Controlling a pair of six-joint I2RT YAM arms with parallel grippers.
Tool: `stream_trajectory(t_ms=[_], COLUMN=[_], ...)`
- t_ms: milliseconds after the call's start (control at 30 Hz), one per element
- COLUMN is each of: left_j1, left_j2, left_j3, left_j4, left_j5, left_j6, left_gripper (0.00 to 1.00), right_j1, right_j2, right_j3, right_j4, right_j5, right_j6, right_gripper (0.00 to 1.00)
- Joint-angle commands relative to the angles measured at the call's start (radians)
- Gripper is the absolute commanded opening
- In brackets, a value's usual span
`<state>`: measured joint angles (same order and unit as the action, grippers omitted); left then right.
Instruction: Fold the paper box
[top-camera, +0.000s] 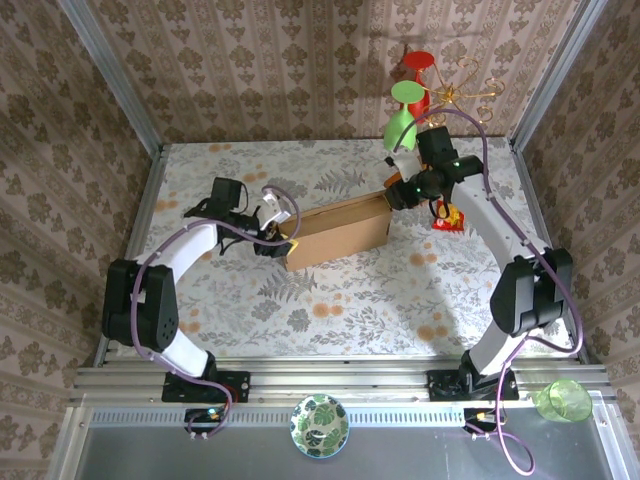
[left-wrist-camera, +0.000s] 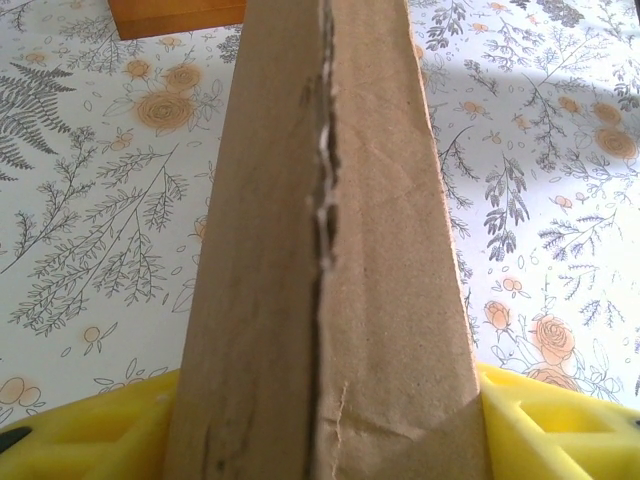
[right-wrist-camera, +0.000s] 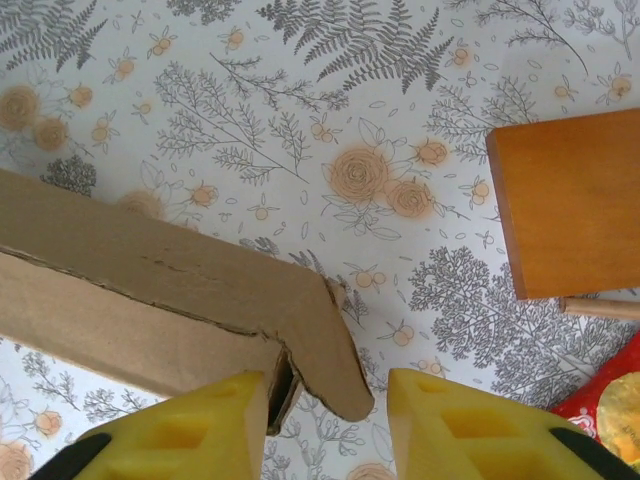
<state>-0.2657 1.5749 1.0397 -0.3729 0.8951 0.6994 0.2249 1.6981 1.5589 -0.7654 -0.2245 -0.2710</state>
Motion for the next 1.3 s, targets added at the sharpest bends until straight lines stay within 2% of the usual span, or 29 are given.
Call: stream_trajectory(t_ms=[0, 900, 1267], left_j1=[0.01, 0.011, 0.003], left_j2=[0.016, 0.026, 0.03], left_j3=[0.038, 0.053, 0.059], left_j4=[-0.026, -0.03, -0.024], left_j5=[0.039, 0.039, 0.025], left_j6=[0.018, 0.005, -0.006], left_gripper=[0.64, 0.67, 0.67], right_j1=[0.007, 0.017, 0.027], right_j2=[0.012, 0.032, 0.046], right_j3=[0.029, 0.089, 0.122], right_j4=[-0.04, -0.055, -0.142], right_j5=[0.027, 0.023, 0.035], right_j6=[-0.019, 0.075, 0.132], right_gripper=[0.31, 0.0, 0.0])
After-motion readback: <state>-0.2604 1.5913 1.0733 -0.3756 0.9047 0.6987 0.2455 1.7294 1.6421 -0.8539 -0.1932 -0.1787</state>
